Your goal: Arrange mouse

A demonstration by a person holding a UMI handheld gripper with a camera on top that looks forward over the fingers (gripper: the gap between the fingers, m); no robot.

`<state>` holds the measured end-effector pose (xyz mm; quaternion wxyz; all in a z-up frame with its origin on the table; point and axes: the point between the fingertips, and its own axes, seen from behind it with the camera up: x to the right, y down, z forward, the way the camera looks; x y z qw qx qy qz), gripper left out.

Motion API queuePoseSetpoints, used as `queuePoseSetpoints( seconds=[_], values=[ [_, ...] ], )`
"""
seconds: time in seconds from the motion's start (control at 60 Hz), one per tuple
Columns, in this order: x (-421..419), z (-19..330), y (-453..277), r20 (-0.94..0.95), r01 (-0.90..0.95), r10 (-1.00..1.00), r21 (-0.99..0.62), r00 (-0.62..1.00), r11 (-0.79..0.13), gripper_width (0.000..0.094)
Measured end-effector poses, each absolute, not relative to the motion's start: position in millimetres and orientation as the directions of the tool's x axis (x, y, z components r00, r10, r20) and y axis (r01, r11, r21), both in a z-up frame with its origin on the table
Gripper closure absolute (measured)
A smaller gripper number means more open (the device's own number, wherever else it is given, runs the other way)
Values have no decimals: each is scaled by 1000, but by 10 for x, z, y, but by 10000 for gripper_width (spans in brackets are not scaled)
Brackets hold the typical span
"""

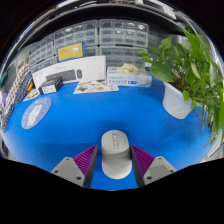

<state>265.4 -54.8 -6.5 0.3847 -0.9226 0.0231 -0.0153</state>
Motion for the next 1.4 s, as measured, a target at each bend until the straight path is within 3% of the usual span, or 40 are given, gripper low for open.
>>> queuePoseSetpoints(
  seconds=[0.067, 0.317, 0.467, 0.55, 0.783, 0.917, 1.017, 1.2, 1.4],
  values=[
    [2637, -70, -540, 9, -25, -44, -712, 999, -702, 441],
    [2640, -76, -576, 58, -32, -101, -701, 993, -713, 609],
    [2650, 30, -564, 60, -108, -200, -676, 978, -729, 612],
    [2602, 441, -430, 78, -123, -258, -723, 963, -680, 611],
    [1664, 2108, 354, 92, -37, -251, -882, 964, -469, 609],
    [710, 2503, 785, 73, -1, -167, -914, 983, -405, 609],
    [64, 2261, 1023, 68, 17, -102, -903, 992, -430, 611],
    [-751, 1139, 1182, 13, -11, -37, -822, 999, -570, 614],
    [-921, 122, 1070, 15, -15, -36, -704, 999, -710, 613]
  ],
)
